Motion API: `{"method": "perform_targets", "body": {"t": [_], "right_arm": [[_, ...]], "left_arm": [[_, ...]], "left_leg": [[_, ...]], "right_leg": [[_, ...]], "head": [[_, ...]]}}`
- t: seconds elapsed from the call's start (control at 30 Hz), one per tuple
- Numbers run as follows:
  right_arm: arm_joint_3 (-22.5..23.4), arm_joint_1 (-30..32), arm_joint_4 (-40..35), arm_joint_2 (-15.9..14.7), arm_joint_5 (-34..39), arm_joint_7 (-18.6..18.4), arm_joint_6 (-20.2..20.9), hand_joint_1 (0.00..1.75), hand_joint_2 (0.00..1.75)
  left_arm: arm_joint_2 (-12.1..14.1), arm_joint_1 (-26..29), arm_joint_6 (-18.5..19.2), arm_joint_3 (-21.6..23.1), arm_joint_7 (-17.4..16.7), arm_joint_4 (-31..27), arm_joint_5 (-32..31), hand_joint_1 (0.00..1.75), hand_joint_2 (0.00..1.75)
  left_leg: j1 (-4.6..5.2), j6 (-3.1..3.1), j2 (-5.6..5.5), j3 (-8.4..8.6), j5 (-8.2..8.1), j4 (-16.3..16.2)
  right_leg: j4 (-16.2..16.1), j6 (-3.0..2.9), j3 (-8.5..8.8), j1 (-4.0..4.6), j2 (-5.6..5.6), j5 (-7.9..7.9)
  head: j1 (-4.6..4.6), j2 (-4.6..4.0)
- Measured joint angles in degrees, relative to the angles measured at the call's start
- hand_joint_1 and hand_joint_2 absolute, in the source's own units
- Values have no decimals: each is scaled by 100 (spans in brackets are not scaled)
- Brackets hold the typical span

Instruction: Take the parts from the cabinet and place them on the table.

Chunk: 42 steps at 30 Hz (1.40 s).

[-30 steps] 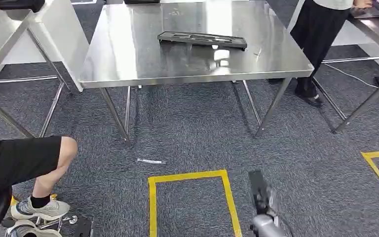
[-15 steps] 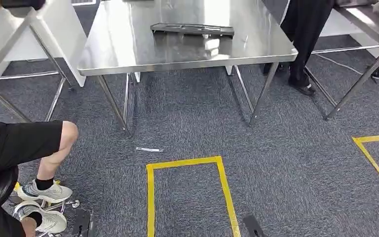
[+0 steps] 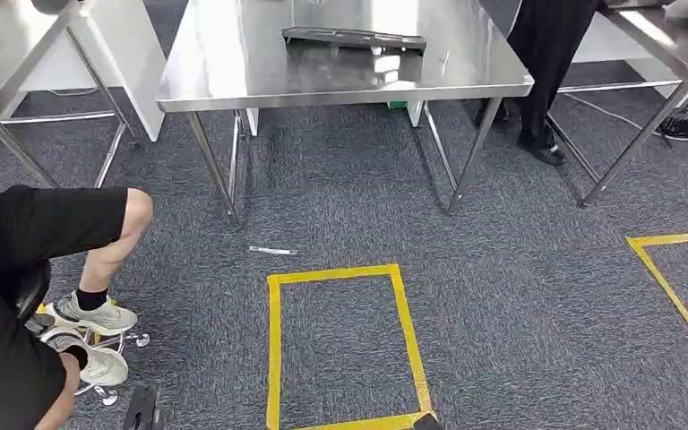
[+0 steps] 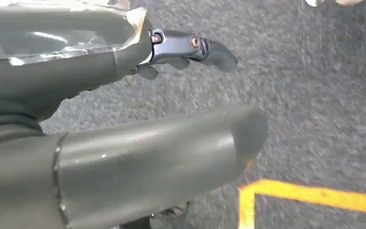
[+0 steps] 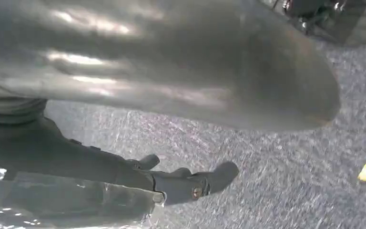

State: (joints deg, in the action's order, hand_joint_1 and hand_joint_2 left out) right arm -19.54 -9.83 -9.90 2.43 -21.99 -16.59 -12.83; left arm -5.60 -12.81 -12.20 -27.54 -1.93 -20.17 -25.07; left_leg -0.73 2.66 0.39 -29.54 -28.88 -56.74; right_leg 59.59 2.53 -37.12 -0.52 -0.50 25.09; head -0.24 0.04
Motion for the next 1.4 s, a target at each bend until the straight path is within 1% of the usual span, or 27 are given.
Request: {"method": "perform_targets", "body": {"t": [0.03,0.1,0.13,0.17,0.23,0.27,0.3,0.33,0.37,0.43,0.47,0.53,0.6,0.63,0.7,0.77,0.8,0.83,0.9,0.97,1.0,1.1,1.17,1.23,1.3,1.33,1.4], "right_arm": [[-4,0,0,13,-4,0,22,0,0],[-24,-7,2,17,-35,2,52,0,0],[-39,-12,0,20,-37,7,52,0,0],[-46,-12,0,20,-42,7,57,0,0],[-48,-12,2,17,-42,7,59,0,0],[-48,-17,0,17,-42,7,59,0,0],[-48,-32,0,20,-42,9,59,0,0],[-48,-54,0,26,-46,9,59,0,0],[-50,-72,0,26,-48,15,59,0,0],[-50,-66,0,35,-48,15,59,0,0],[-50,-50,4,42,-42,11,59,0,0],[-50,-44,15,39,-39,11,59,0,0],[-52,-44,15,50,-50,11,59,0,0],[-52,-44,15,59,-50,11,59,0,0],[-52,-38,17,61,-46,11,59,0,0],[-52,-37,20,61,-31,11,59,0,0],[-52,-43,20,68,-13,11,57,0,0],[-50,-42,20,74,13,11,50,0,0],[-50,-79,20,85,44,11,48,0,0],[-50,-67,20,81,79,11,44,0,0],[-48,-51,24,68,107,11,37,0,0],[-44,-34,24,68,153,13,22,0,0],[-39,-1,26,57,168,13,4,0,0],[-35,33,26,48,177,13,-31,0,0],[-26,26,28,35,177,15,-48,0,0],[-24,3,26,44,177,15,-53,0,0],[-15,8,28,42,177,17,-61,0,0]], "left_arm": [[2,8,-20,-4,-20,-28,-4,0,0],[-11,28,-35,-11,-41,-74,-18,0,0],[-13,45,-37,-11,-50,-83,-28,0,0],[-20,67,-39,-13,-79,-94,-57,0,0],[-37,119,-37,-22,-100,-164,-100,0,0],[-42,121,-35,-24,-111,-179,-105,0,0],[-42,121,-29,-24,-127,-207,-111,0,0],[-46,129,-26,-28,-138,-258,-111,0,0],[-50,128,-22,-31,-140,-280,-118,0,0],[-50,144,-13,-39,-146,-304,-118,0,0],[-48,169,-4,-52,-148,-304,-120,0,0],[-55,213,39,-83,-164,-315,-125,0,0],[-59,216,66,-107,-164,-315,-129,0,0],[-59,216,79,-118,-164,-315,-133,0,0],[-59,220,147,-131,-146,-315,-166,0,0],[-59,212,164,-135,-138,-315,-214,0,0],[-59,201,164,-138,-124,-317,-230,0,0],[-55,179,171,-142,-116,-319,-232,0,0],[-48,172,186,-142,-87,-317,-284,0,0],[-57,161,206,-149,-87,-317,-354,0,0],[-66,143,245,-151,-85,-315,-411,0,0],[-46,85,284,-160,-89,-315,-529,0,0],[-46,53,302,-160,-98,-306,-584,0,0],[-46,29,304,-160,-107,-300,-616,0,0],[-46,-14,306,-160,-107,-295,-645,0,0],[-35,-36,306,-162,-107,-293,-654,0,0],[-33,-84,304,-162,-107,-286,-675,0,0]], "left_leg": [[0,53,1,-86,88,0],[4,44,4,-278,236,-3],[4,34,12,-372,342,-9],[3,20,25,-491,430,-14],[-7,-23,44,-708,595,-26],[-15,-53,42,-799,673,-30],[-14,-88,39,-846,743,-41],[19,-134,33,-901,791,-68],[26,-167,40,-911,890,-51],[6,-226,44,-908,1032,15],[-12,-261,38,-931,1065,23],[-45,-293,13,-1048,393,-327],[-46,-326,-6,-1215,-337,-1210],[-47,-336,-22,-1271,-459,-1628],[-46,-330,-30,-1155,-181,-1878],[-48,-295,-27,-604,189,-1259],[-47,-267,-35,-206,142,-753],[-41,-232,-177,177,-62,-265],[2,-205,-148,219,-167,-44],[13,-88,-75,158,-101,-2],[-14,-44,-2,135,-42,22],[9,44,105,-20,80,18],[18,35,208,-126,155,13],[16,12,310,-176,198,10],[20,-25,417,-177,224,2],[73,-53,467,-183,224,-5],[82,-102,554,-180,250,-11]], "right_leg": [[269,-60,-109,-6,12,328],[1002,-97,-268,-8,22,861],[1443,-42,-306,-15,23,971],[1632,37,-251,-29,24,866],[1358,214,137,-65,23,444],[938,236,476,-81,24,359],[413,210,882,-99,25,446],[-336,139,1403,-45,33,696],[-497,57,1408,-20,49,816],[-423,-4,1323,1,48,751],[-431,-93,1261,-56,40,684],[-422,-241,1125,-78,7,539],[-415,-276,954,-43,3,382],[-403,-278,880,-27,0,308],[-338,-247,672,-16,-1,186],[-277,-204,493,-18,3,133],[-238,-189,455,-18,4,101],[-201,-149,390,10,52,77],[-189,-53,342,19,52,-15],[-211,41,275,47,104,-108],[-118,40,199,-5,95,-46],[967,7,-277,-19,95,577],[1605,72,-468,-24,92,799],[1118,159,-88,-30,66,644],[-57,233,653,-36,-188,332],[-337,155,788,0,-431,364],[-322,34,721,32,-276,292]], "head": [[29,0],[24,2],[31,0],[28,2],[28,2],[28,2],[28,2],[35,0],[2,2],[-4,2],[2,2],[-6,2],[-15,0],[-20,0],[-22,2],[-20,0],[-24,2],[-22,2],[4,0],[4,2],[2,2],[42,2],[42,0],[44,2],[44,2],[44,2],[24,2]]}}
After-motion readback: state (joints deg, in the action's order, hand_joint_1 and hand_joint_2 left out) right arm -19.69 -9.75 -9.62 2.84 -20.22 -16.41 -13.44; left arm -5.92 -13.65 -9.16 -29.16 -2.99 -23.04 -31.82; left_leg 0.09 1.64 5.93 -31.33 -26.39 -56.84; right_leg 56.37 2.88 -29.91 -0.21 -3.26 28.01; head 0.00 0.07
